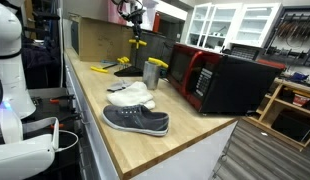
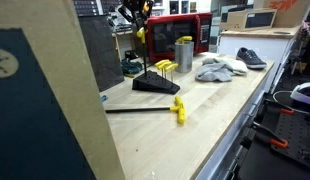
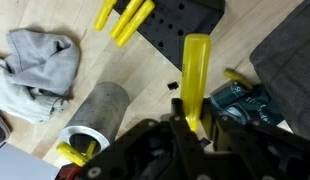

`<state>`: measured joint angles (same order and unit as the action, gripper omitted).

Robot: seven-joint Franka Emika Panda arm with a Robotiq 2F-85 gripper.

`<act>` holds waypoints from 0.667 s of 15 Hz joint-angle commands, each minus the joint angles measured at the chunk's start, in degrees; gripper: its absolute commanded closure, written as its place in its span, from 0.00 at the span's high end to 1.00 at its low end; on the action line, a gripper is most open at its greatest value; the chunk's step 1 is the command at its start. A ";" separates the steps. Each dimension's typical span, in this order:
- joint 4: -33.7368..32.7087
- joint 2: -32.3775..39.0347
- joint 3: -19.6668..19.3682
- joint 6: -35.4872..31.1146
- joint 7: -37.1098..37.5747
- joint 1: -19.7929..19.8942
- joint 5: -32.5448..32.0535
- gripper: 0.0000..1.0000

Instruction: Remove the black object from the tin and put it on the black stand

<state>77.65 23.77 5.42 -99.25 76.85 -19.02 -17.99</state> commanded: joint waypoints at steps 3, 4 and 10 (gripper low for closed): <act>3.02 -2.56 -0.05 -0.57 0.09 -0.25 0.99 0.06; 3.30 -2.66 -0.14 -0.77 0.33 -0.34 0.70 0.06; 6.08 -4.12 -0.72 -1.55 2.58 0.00 0.54 0.06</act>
<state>78.76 23.07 5.33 -99.74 77.07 -19.17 -17.96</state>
